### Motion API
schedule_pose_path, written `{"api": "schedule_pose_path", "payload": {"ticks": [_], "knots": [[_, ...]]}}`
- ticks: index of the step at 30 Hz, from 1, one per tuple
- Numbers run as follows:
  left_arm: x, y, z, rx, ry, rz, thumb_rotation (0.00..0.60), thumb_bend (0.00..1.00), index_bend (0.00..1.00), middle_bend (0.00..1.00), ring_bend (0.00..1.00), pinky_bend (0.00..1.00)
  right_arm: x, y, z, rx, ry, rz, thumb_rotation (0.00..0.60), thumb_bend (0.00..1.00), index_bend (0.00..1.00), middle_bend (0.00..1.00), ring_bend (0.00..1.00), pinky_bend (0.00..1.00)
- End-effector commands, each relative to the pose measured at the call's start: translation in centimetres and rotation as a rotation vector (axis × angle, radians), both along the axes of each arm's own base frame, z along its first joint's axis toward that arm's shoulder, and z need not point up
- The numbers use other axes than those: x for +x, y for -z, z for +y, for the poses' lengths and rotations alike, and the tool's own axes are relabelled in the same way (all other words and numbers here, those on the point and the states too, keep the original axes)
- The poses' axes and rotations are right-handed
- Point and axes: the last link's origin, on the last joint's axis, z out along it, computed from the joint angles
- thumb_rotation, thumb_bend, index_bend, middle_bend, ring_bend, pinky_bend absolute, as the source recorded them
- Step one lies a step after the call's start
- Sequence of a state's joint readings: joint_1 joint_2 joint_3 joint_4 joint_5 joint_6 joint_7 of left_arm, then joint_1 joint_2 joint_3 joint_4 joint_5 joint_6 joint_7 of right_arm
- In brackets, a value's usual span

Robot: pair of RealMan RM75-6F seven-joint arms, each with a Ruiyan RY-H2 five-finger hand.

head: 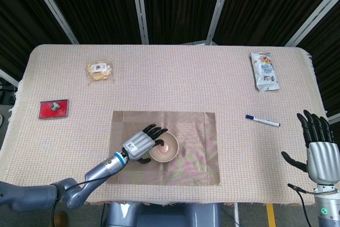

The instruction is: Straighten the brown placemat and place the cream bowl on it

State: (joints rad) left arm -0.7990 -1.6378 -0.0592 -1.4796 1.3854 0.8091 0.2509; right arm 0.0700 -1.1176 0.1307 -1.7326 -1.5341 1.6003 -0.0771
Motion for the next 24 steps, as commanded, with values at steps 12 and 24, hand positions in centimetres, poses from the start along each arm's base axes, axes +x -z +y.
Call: {"api": "schedule_pose_path", "payload": {"ticks": [12, 24], "knots": [[-3.1, -10.2, 1.6, 0.336, -0.097, -0.104, 0.6, 0.05, 0.0, 0.0, 0.0, 0.0, 0.3, -0.1, 0.4, -0.002, -0.015, -0.003, 0.6, 0.0, 0.0, 0.0, 0.0, 0.0], [-13.5, -22.6, -5.4, 0.707, -0.436, -0.087, 0.6, 0.04, 0.0, 0.0, 0.0, 0.0, 0.6, 0.1, 0.3, 0.011, -0.024, 0.038, 0.6, 0.0, 0.0, 0.0, 0.0, 0.0]]}}
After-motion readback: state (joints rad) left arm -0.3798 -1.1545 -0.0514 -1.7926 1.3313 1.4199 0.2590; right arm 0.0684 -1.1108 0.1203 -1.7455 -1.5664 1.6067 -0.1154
